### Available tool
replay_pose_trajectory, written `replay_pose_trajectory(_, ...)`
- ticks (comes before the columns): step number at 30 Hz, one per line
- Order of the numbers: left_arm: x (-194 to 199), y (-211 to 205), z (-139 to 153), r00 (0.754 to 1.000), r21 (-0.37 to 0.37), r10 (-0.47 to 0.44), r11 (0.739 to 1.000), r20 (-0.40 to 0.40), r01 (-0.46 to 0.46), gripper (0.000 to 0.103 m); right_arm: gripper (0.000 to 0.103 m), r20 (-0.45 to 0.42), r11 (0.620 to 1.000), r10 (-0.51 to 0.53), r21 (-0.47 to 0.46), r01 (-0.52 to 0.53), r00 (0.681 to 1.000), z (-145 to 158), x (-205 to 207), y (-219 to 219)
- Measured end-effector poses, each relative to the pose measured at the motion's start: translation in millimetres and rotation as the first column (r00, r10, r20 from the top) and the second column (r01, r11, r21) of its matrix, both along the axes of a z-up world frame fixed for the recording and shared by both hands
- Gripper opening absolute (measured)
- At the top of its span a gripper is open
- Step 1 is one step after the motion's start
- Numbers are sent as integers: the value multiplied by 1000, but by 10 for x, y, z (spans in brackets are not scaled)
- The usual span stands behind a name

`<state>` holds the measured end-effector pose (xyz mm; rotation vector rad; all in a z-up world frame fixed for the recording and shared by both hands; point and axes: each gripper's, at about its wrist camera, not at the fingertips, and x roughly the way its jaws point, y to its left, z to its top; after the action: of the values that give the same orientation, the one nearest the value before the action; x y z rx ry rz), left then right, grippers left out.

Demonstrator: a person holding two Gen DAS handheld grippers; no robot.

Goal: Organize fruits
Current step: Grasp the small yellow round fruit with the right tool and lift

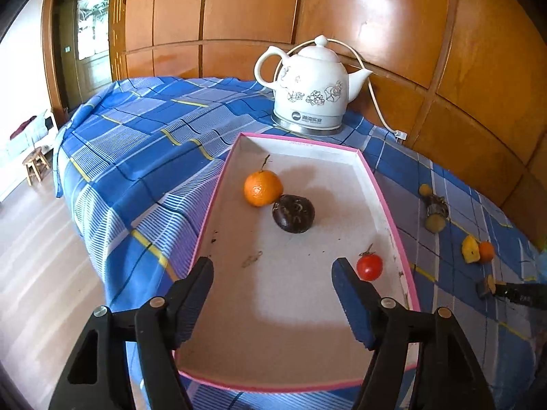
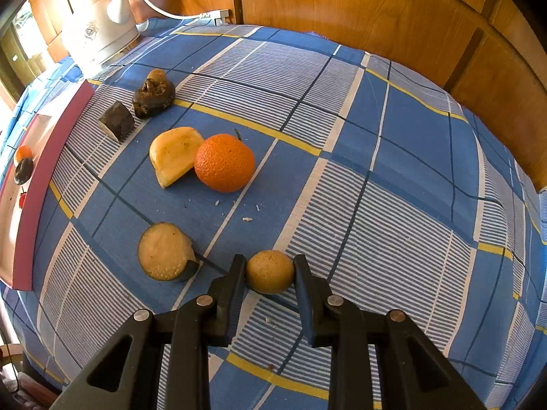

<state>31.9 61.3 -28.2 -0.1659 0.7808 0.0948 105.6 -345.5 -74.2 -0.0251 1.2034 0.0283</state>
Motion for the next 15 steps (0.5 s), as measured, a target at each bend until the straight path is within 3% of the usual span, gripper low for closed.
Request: replay_pose_trajectory(15, -104, 61, 6, 1000, 9, 17, 1000, 8, -17, 77, 28, 8, 1000, -3, -4, 3, 1000, 15, -18, -11)
